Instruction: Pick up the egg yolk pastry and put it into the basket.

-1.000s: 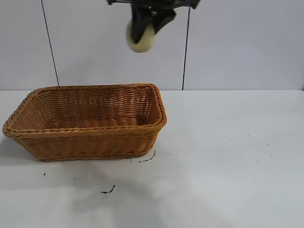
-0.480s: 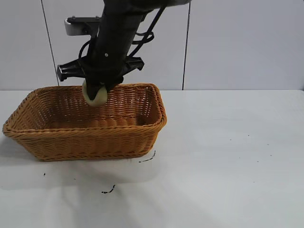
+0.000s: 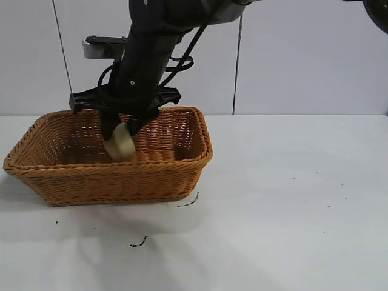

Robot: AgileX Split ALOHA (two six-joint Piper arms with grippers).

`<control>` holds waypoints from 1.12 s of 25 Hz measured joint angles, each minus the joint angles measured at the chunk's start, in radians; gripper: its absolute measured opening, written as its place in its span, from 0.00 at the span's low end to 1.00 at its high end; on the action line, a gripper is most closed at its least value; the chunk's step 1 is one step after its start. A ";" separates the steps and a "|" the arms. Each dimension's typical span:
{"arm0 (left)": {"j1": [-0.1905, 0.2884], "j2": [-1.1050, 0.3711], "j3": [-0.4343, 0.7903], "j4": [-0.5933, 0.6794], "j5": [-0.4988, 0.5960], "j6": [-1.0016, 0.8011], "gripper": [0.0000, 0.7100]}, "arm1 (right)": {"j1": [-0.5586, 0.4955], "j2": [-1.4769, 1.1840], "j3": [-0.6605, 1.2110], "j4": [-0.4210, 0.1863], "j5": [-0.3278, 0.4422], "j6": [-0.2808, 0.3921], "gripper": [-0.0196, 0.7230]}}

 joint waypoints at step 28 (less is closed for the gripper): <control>0.000 0.000 0.000 0.000 0.000 0.000 0.98 | -0.642 -0.079 -0.086 -0.071 0.367 -0.007 0.88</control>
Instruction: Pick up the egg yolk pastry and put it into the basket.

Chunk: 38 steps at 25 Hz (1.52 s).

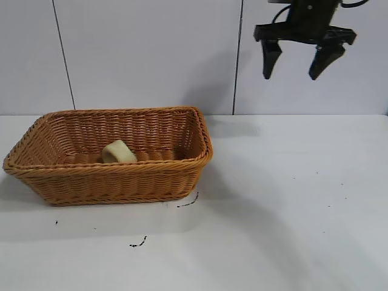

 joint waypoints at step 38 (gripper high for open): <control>0.000 0.000 0.000 0.000 0.000 0.000 0.98 | 0.002 -2.126 1.744 0.011 -0.165 0.000 0.88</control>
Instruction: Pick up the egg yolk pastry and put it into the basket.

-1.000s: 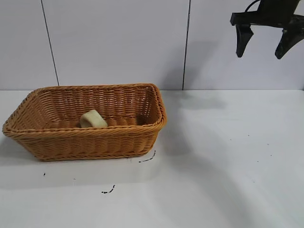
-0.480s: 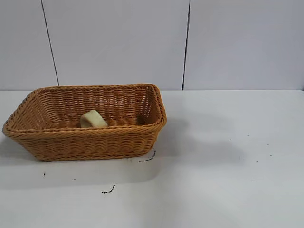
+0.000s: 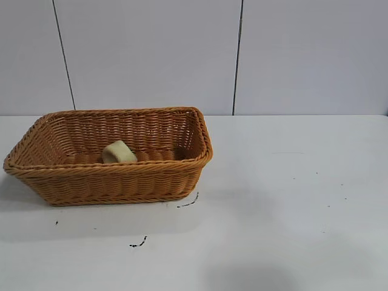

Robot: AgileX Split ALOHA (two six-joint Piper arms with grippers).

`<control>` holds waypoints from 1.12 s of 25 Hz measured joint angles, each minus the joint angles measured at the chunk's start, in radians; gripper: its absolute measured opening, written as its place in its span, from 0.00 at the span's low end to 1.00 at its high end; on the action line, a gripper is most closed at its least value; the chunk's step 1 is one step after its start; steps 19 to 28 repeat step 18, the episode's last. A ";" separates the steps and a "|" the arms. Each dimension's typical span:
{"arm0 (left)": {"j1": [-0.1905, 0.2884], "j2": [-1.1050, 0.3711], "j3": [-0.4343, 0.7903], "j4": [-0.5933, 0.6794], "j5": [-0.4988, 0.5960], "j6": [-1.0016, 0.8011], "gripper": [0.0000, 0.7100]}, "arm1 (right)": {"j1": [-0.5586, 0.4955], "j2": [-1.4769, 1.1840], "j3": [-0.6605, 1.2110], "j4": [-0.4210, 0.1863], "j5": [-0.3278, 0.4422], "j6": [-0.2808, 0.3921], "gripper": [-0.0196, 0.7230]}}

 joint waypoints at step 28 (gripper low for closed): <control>0.000 0.000 0.000 0.000 0.000 0.000 0.98 | 0.001 -0.172 0.001 0.006 -0.017 0.000 0.88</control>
